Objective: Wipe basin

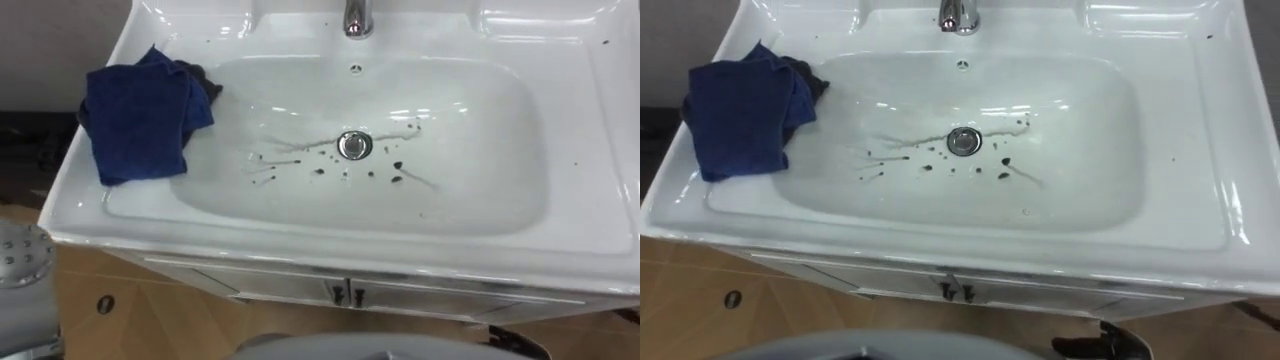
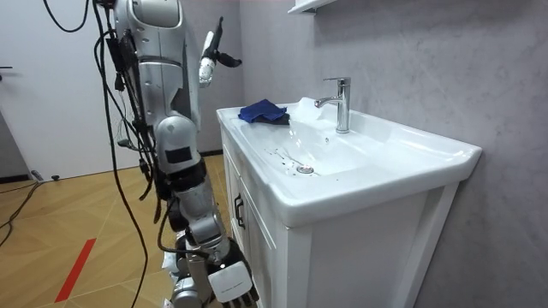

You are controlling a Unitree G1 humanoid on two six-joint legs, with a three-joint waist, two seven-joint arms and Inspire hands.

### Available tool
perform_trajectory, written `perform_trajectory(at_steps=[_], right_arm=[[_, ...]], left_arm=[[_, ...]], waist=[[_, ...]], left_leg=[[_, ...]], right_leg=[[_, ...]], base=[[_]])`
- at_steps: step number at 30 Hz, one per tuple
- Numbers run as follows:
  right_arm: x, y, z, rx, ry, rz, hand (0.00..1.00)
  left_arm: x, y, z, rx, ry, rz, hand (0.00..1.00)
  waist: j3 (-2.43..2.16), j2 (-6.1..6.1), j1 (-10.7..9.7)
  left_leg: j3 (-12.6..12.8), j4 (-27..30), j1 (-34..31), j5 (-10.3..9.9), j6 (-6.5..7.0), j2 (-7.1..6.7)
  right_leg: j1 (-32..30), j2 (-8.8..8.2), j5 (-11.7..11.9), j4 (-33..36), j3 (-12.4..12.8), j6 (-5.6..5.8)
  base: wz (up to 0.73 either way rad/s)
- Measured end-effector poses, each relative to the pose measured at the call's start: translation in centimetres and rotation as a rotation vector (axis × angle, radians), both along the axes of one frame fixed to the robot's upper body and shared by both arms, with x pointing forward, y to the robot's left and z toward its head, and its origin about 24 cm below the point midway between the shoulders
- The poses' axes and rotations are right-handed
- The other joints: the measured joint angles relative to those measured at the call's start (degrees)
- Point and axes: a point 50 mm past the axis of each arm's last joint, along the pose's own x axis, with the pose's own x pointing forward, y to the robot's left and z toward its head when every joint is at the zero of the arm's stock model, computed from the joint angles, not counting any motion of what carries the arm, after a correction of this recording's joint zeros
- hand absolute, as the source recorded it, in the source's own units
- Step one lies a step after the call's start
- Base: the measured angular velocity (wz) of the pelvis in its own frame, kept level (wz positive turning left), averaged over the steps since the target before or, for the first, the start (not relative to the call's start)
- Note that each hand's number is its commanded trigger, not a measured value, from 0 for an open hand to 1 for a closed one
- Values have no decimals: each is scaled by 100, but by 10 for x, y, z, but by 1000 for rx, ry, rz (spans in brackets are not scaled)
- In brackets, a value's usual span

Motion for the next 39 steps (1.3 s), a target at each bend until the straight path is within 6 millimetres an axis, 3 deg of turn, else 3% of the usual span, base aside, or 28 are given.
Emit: perform_trajectory(at_steps=[7,12,14,25,32,39], right_arm=[[-11,-1,-1,13,24,-84,0],[-11,-1,-1,20,22,-89,0],[-12,-1,-1,23,27,-90,0],[-14,8,-4,58,32,-122,0],[-13,8,-4,61,30,-122,0],[-14,6,-3,61,32,-122,0]], left_arm=[[11,-21,-16,-42,67,-108,0],[13,-25,-27,-70,116,-120,0],[13,-25,-29,-73,123,-119,0],[20,-45,-70,-103,326,-212,0],[29,-55,-80,-74,400,-252,0],[34,-57,-91,4,493,-251,0]], waist=[[8,-13,-186],[20,-36,-357],[47,-93,-419],[20,-217,-608],[6,-176,-759],[7,-91,-778]], left_leg=[[33,-4,24,0,0,60],[41,-5,66,-1,0,69],[98,-46,106,0,0,79],[309,-78,159,-1,0,121],[302,-81,101,-1,0,134],[321,-84,114,-1,0,152]], right_leg=[[-11,58,50,1,64,-44],[13,78,54,-1,130,-48],[10,88,54,3,180,-47],[-39,142,90,-9,450,-63],[-124,158,101,-1,525,-79],[-114,178,120,2,597,-100]], base=[[-5],[-4],[-9],[-12],[-5],[-6]])
